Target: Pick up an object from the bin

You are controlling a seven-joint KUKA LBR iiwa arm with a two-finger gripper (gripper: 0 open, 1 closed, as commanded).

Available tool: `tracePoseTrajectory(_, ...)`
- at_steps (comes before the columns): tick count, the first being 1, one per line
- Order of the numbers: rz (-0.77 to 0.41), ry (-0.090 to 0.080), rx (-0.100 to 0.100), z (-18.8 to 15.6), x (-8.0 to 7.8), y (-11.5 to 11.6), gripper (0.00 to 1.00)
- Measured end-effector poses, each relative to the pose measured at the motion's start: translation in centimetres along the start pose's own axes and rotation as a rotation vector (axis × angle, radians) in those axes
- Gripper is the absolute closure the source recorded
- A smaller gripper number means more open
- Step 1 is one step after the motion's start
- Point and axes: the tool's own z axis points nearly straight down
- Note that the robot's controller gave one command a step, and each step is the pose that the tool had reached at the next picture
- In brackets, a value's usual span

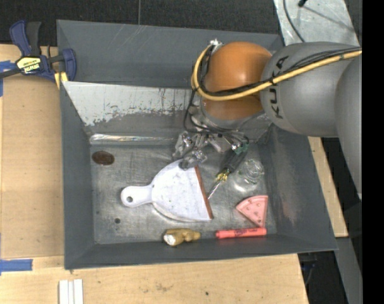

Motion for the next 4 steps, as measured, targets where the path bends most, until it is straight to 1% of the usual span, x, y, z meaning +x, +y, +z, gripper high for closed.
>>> tracePoseTrajectory(1, 0.034, 0.003, 0.0, -8.9, 6.2, -7.1, 0.0)
tracePoseTrajectory(2, 0.04, 0.0, 0.004, -9.5, 6.5, -7.7, 0.0)
tracePoseTrajectory(3, -0.141, -0.007, 0.007, 2.1, 10.4, -8.0, 1.0)
tracePoseTrajectory(4, -0.141, -0.007, 0.007, 2.1, 10.4, -8.0, 1.0)
